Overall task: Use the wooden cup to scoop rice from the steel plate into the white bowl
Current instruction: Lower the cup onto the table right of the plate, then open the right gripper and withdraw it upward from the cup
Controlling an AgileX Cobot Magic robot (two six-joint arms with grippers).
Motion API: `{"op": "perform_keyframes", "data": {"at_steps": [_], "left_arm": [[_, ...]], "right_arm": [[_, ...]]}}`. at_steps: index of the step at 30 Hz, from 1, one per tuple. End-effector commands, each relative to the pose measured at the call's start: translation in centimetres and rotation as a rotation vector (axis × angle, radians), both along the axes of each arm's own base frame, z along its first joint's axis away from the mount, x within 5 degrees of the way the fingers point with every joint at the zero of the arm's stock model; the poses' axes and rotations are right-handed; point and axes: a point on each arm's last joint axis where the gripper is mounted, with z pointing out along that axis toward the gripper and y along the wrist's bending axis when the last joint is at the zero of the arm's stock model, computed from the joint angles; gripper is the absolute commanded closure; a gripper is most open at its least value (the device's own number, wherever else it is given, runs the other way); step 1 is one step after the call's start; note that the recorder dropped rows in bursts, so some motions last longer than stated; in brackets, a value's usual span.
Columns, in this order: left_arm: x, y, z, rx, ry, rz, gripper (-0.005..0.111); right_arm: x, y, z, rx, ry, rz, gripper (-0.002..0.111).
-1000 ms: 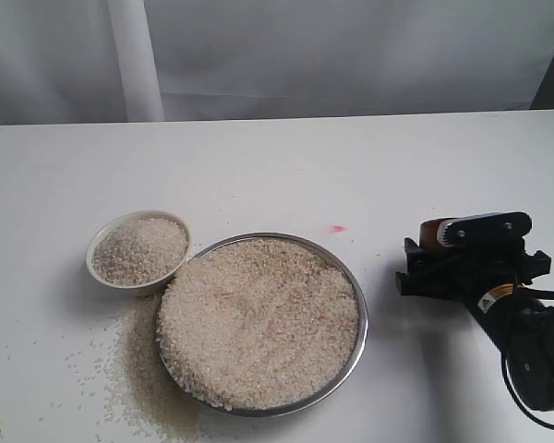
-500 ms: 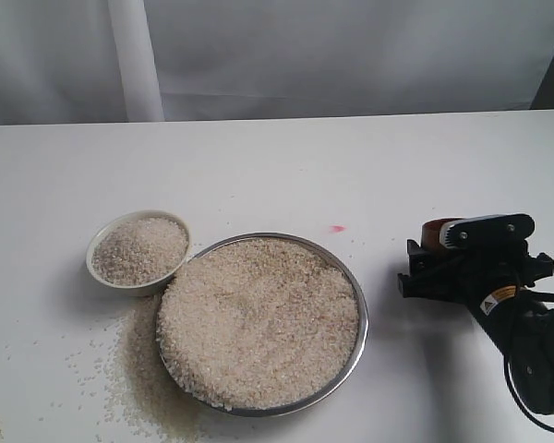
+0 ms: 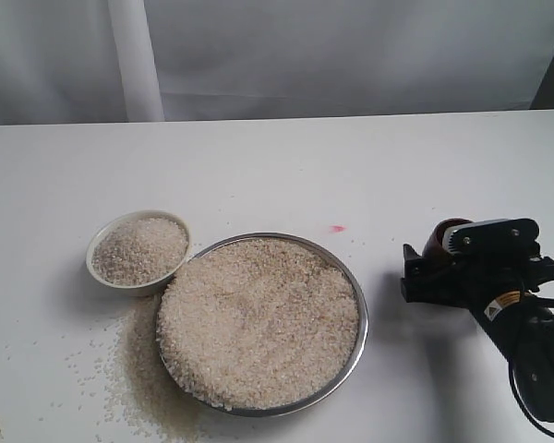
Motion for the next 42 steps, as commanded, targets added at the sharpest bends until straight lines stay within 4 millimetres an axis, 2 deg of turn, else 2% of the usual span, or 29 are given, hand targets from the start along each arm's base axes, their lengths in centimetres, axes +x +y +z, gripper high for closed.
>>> {"op": "perform_keyframes", "data": {"at_steps": [1, 5, 8, 12, 16, 19, 21, 23, 24, 28, 31, 37, 42], "left_arm": [[0.0, -0.1, 0.2, -0.005, -0.009, -0.008, 0.107], [0.0, -0.1, 0.2, -0.005, -0.009, -0.008, 0.107], [0.0, -0.1, 0.2, -0.005, -0.009, -0.008, 0.107], [0.0, -0.1, 0.2, -0.005, -0.009, -0.008, 0.107], [0.0, -0.1, 0.2, -0.005, -0.009, -0.008, 0.107], [0.0, -0.1, 0.2, -0.005, -0.009, -0.008, 0.107], [0.0, -0.1, 0.2, -0.005, -0.009, -0.008, 0.107], [0.0, -0.1, 0.2, -0.005, -0.009, -0.008, 0.107], [0.0, -0.1, 0.2, -0.005, -0.009, -0.008, 0.107], [0.0, -0.1, 0.2, -0.005, -0.009, -0.008, 0.107], [0.0, -0.1, 0.2, -0.005, -0.009, -0.008, 0.107], [0.0, -0.1, 0.2, -0.005, -0.009, -0.008, 0.107], [0.0, -0.1, 0.2, -0.005, -0.009, -0.008, 0.107]], "right_arm": [[-0.4, -0.4, -0.1, -0.014, 0.005, -0.003, 0.003], [-0.9, -0.5, 0.1, -0.016, 0.012, -0.003, 0.003], [-0.8, -0.5, 1.0, -0.015, -0.019, 0.0, 0.003], [-1.3, -0.6, 3.1, 0.004, -0.075, 0.002, 0.003], [-1.7, -0.8, 6.3, 0.043, -0.184, -0.002, 0.003], [-1.9, -0.7, 8.0, 0.068, -0.211, 0.004, 0.006], [-2.0, -0.8, 8.9, 0.08, -0.219, 0.006, 0.016], [-2.3, -0.8, 9.9, 0.093, -0.225, 0.008, 0.034], [-2.5, -0.8, 10.3, 0.099, -0.225, 0.014, 0.047], [-3.2, -0.7, 12.2, 0.118, -0.225, 0.043, 0.087], [-3.9, -0.7, 13.7, 0.129, -0.242, 0.068, 0.107], [-5.6, -1.1, 17.0, 0.169, -0.315, 0.084, 0.108], [-7.5, -1.8, 20.3, 0.212, -0.465, 0.089, 0.108]]}}
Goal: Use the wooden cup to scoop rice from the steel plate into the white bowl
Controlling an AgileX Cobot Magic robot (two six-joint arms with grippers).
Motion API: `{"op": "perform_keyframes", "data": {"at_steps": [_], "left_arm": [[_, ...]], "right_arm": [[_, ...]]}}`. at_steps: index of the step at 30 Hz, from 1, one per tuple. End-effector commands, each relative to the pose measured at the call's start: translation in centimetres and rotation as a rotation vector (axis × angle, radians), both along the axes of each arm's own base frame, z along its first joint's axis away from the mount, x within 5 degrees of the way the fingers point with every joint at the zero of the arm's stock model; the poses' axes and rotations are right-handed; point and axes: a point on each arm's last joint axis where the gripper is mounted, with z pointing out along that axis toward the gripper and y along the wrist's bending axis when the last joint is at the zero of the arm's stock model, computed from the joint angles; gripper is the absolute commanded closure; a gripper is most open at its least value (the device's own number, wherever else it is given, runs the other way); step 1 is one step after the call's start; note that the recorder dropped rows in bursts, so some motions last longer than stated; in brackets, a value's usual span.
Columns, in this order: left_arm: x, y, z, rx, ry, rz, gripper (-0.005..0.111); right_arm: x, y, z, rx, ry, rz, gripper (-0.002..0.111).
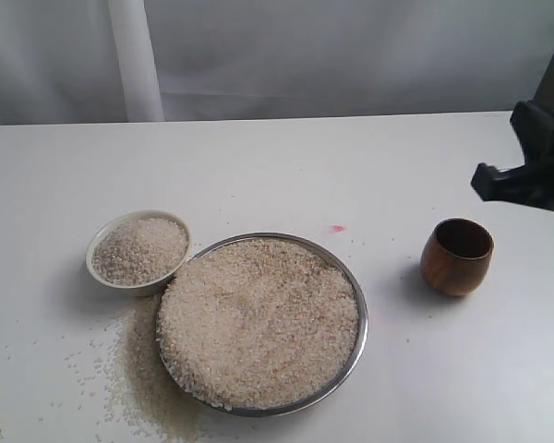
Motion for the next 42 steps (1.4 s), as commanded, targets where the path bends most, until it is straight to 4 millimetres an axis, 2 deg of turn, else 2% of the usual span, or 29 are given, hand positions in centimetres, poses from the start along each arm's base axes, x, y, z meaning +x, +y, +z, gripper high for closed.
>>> {"op": "perform_keyframes", "data": {"at_steps": [1, 9, 17, 19, 22, 24, 27, 31, 35, 42], "left_arm": [[0.0, -0.1, 0.2, -0.005, -0.009, -0.008, 0.107], [0.0, -0.1, 0.2, -0.005, -0.009, -0.008, 0.107], [0.0, -0.1, 0.2, -0.005, -0.009, -0.008, 0.107], [0.0, -0.1, 0.2, -0.005, -0.009, -0.008, 0.107], [0.0, -0.1, 0.2, -0.005, -0.009, -0.008, 0.107], [0.0, -0.1, 0.2, -0.005, -0.009, -0.008, 0.107], [0.0, -0.1, 0.2, -0.005, -0.009, -0.008, 0.107], [0.0, -0.1, 0.2, -0.005, -0.009, -0.008, 0.107], [0.0, -0.1, 0.2, -0.005, -0.009, -0.008, 0.107], [0.0, -0.1, 0.2, -0.005, -0.009, -0.008, 0.107]], "right_arm": [[-2.0, -0.7, 2.7, 0.029, -0.126, 0.006, 0.108], [-5.2, -1.8, 6.4, 0.095, -0.318, 0.004, 0.108], [-6.2, -2.2, 7.3, 0.101, -0.376, -0.005, 0.108], [-6.0, -1.9, 6.5, 0.043, -0.291, 0.009, 0.108], [-7.5, -1.8, 5.1, -0.258, -0.126, 0.066, 0.108], [-8.8, -2.1, 5.6, -0.337, -0.156, 0.075, 0.108], [-11.2, -3.2, 5.3, -0.343, -0.23, 0.036, 0.108], [-13.5, -4.4, 1.9, -0.338, -0.264, -0.029, 0.108], [-14.3, -4.8, -1.5, -0.308, -0.229, -0.04, 0.108], [-15.3, -4.7, -2.5, -0.308, -0.193, -0.009, 0.108]]}}
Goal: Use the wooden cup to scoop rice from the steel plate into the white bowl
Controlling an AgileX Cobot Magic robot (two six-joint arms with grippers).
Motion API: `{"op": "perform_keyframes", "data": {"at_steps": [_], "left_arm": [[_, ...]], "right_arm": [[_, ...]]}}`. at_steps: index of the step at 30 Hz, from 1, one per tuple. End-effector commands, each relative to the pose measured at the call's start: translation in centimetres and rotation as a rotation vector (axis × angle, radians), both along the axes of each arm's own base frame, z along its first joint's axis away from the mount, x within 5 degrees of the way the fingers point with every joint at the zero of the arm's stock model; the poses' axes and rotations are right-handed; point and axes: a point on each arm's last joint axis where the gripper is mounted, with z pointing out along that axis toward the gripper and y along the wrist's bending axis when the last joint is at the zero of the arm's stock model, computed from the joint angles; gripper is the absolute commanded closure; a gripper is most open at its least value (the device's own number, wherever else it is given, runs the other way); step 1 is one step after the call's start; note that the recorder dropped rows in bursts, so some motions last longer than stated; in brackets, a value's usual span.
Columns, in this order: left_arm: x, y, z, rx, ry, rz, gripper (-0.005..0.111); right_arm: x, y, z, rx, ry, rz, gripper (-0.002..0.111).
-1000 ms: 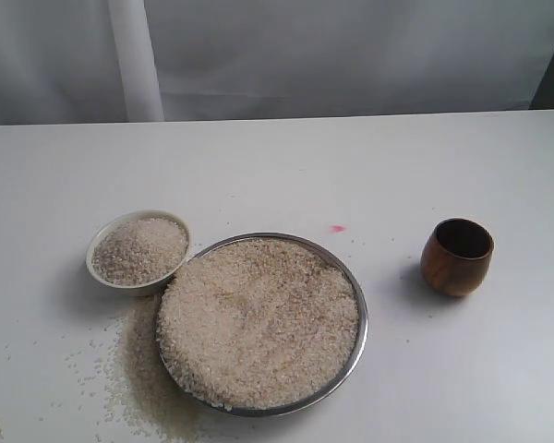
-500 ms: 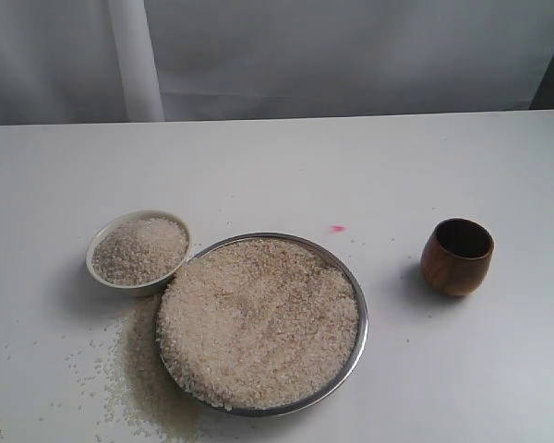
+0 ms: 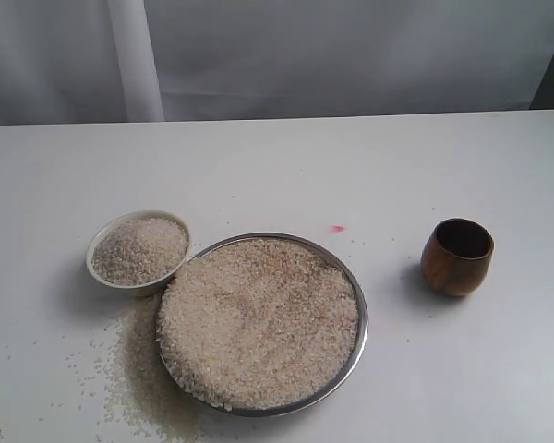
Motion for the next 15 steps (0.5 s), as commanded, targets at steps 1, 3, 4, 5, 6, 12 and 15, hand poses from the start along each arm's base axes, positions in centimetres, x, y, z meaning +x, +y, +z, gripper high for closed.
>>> {"op": "perform_keyframes", "data": {"at_steps": [1, 3, 4, 5, 6, 12, 15], "left_arm": [[0.0, -0.1, 0.2, -0.007, -0.01, -0.008, 0.107], [0.0, -0.1, 0.2, -0.007, -0.01, -0.008, 0.107], [0.0, -0.1, 0.2, -0.007, -0.01, -0.008, 0.107], [0.0, -0.1, 0.2, -0.007, -0.01, -0.008, 0.107], [0.0, -0.1, 0.2, -0.007, -0.01, -0.008, 0.107], [0.0, -0.1, 0.2, -0.007, -0.01, -0.008, 0.107], [0.0, -0.1, 0.2, -0.007, -0.01, -0.008, 0.107]], "right_arm": [[-0.6, 0.0, -0.7, -0.022, 0.035, 0.004, 0.108], [-0.7, 0.0, -1.1, -0.039, 0.077, 0.003, 0.108], [-0.6, 0.0, -1.3, -0.048, 0.094, -0.002, 0.108], [-0.6, 0.0, -1.5, -0.053, 0.111, -0.005, 0.108], [-0.6, 0.0, -1.6, -0.057, 0.128, -0.01, 0.108], [-0.6, 0.0, -2.2, -0.064, 0.191, -0.021, 0.108], [-0.6, 0.0, -2.3, -0.049, 0.2, -0.017, 0.108]]}}
